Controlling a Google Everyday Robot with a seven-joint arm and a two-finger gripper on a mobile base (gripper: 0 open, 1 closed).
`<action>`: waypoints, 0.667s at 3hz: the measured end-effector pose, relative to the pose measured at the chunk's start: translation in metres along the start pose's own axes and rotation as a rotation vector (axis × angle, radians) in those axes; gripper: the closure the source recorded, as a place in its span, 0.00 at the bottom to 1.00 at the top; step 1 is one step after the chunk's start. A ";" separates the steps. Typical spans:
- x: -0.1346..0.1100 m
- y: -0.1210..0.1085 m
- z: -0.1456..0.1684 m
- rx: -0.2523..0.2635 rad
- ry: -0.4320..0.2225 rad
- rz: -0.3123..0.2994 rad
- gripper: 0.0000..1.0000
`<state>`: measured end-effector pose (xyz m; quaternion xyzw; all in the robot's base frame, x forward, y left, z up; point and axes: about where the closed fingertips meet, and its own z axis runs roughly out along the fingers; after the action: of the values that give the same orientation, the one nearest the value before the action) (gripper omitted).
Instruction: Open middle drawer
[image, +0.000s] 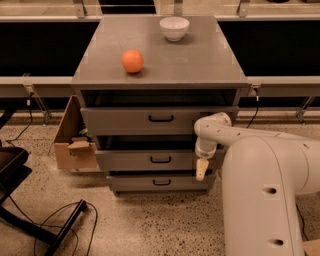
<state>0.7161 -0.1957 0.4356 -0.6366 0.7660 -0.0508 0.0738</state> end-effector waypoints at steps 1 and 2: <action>0.000 0.000 0.000 0.000 0.000 0.000 0.00; 0.000 0.000 0.000 0.000 0.000 0.000 0.18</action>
Offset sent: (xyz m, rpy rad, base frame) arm 0.0000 0.0000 0.0000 0.0000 0.0000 0.0000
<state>0.7161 -0.1957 0.4356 -0.6366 0.7660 -0.0508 0.0737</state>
